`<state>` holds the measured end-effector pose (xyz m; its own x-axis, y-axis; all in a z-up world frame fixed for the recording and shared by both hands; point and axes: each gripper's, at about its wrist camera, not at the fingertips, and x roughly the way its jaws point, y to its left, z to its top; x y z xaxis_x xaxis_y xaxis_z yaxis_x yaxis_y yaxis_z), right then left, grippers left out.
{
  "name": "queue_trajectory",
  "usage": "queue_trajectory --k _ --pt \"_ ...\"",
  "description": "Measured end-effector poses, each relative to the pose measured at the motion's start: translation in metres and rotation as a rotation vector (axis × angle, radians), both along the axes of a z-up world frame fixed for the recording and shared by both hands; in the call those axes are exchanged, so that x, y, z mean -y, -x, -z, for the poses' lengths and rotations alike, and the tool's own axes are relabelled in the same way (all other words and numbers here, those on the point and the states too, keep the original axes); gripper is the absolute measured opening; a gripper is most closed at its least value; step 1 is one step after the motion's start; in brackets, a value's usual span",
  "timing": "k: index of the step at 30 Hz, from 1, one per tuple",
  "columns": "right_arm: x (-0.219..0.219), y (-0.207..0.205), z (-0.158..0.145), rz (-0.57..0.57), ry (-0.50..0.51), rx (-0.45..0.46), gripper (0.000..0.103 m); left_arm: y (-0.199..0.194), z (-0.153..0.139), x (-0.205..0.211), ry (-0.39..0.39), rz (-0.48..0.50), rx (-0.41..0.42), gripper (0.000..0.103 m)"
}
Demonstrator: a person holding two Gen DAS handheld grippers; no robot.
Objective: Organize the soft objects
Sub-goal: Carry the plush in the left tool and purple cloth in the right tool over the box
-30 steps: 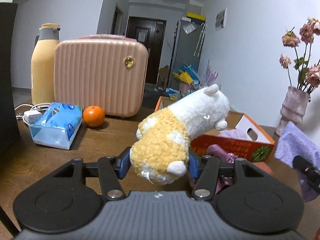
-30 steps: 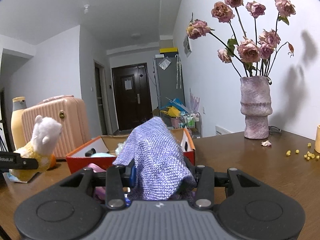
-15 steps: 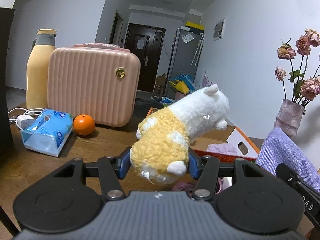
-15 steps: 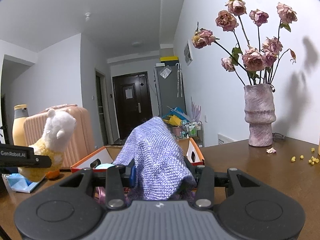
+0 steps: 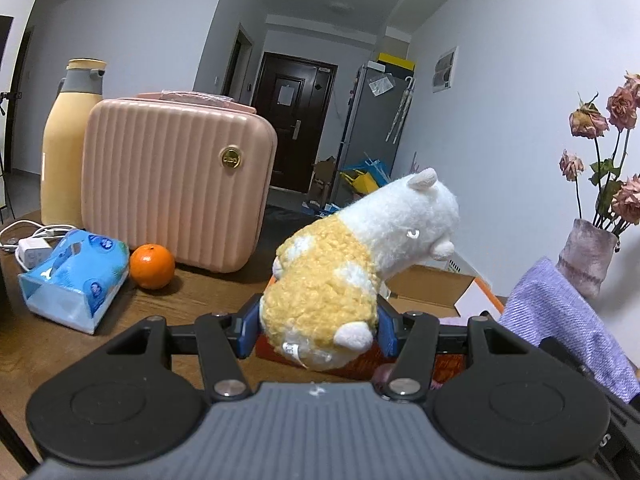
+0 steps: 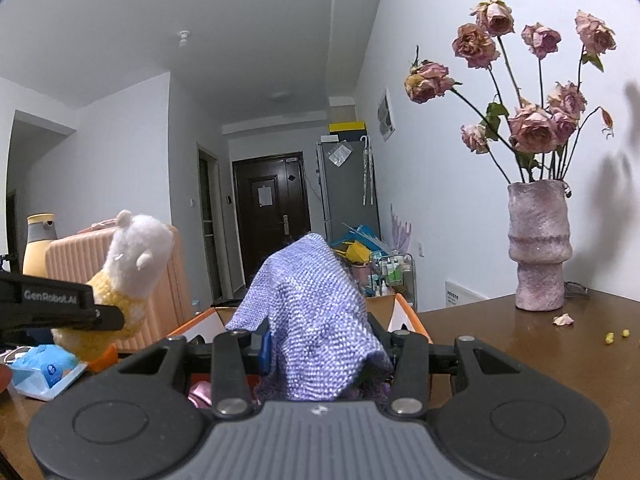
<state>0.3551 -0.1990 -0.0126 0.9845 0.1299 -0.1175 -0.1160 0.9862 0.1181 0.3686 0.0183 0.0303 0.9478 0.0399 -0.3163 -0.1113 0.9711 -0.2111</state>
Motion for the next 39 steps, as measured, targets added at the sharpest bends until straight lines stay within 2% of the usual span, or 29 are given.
queue_trajectory --k 26,39 --pt "0.001 -0.089 0.000 0.019 0.022 0.010 0.042 -0.084 0.003 0.017 -0.032 0.028 0.009 0.057" --pt "0.001 -0.117 0.001 0.019 0.050 0.013 0.042 -0.114 0.007 0.023 -0.067 0.033 0.012 0.057"
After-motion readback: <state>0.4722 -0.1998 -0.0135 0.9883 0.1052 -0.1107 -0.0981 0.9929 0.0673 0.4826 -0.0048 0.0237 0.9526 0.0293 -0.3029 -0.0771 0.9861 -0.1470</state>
